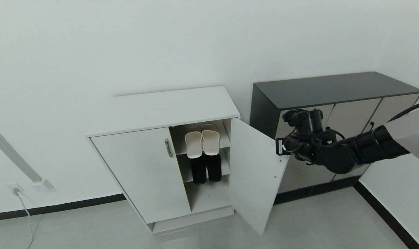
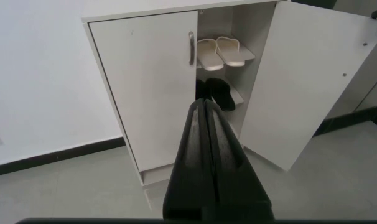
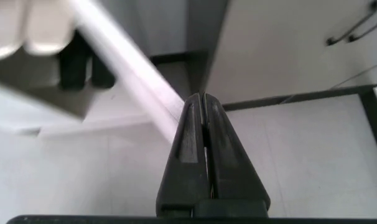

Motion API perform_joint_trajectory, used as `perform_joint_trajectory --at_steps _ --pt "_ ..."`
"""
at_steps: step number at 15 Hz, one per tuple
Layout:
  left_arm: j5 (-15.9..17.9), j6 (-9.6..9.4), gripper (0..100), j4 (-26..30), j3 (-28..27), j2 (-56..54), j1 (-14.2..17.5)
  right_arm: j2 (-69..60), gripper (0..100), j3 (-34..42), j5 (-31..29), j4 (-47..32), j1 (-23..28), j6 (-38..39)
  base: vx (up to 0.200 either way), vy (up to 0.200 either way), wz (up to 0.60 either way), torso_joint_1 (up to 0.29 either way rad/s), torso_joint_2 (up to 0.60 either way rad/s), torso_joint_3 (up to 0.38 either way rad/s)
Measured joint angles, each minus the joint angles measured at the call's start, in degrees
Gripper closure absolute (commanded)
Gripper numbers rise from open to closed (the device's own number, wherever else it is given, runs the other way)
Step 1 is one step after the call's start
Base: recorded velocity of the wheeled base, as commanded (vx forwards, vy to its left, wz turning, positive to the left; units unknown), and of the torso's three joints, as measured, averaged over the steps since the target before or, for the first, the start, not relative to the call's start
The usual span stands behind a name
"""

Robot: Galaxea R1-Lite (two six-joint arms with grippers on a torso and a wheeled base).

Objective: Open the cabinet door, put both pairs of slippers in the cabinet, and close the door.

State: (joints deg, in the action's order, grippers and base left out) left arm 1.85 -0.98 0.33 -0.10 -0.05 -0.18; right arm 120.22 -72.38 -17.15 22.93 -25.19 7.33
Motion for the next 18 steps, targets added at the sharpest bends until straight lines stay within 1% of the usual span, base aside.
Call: perform_joint_trajectory --at_steps 3,5,7,9,13,16,18 --pt "0.0 0.02 100 0.0 0.0 0.0 0.0 -3.2 100 5.0 0.0 3.7 -5.4 1.4 0.0 0.0 0.0 0.0 0.0 0.0" --pt "0.0 0.0 100 0.0 0.0 0.0 0.0 -5.4 100 7.3 0.4 4.4 -8.1 1.6 0.0 0.0 0.0 0.0 0.0 0.0" --pt "0.0 0.0 100 0.0 0.0 0.0 0.0 -7.5 100 10.0 4.0 6.9 -9.7 1.1 0.0 0.0 0.0 0.0 0.0 0.0" --pt "0.0 0.0 100 0.0 0.0 0.0 0.0 -9.4 100 13.3 6.8 8.6 -10.2 -2.5 0.0 0.0 0.0 0.0 0.0 0.0" --pt "0.0 0.0 100 0.0 0.0 0.0 0.0 -10.3 100 16.2 7.1 12.1 -10.3 -3.3 0.0 0.0 0.0 0.0 0.0 0.0" --pt "0.0 0.0 100 0.0 0.0 0.0 0.0 -10.3 100 16.8 7.2 12.7 -10.3 -3.3 0.0 0.0 0.0 0.0 0.0 0.0" --pt "0.0 0.0 100 0.0 0.0 0.0 0.0 -10.3 100 17.1 7.3 12.8 -10.4 -3.2 0.0 0.0 0.6 0.005 0.0 0.002"
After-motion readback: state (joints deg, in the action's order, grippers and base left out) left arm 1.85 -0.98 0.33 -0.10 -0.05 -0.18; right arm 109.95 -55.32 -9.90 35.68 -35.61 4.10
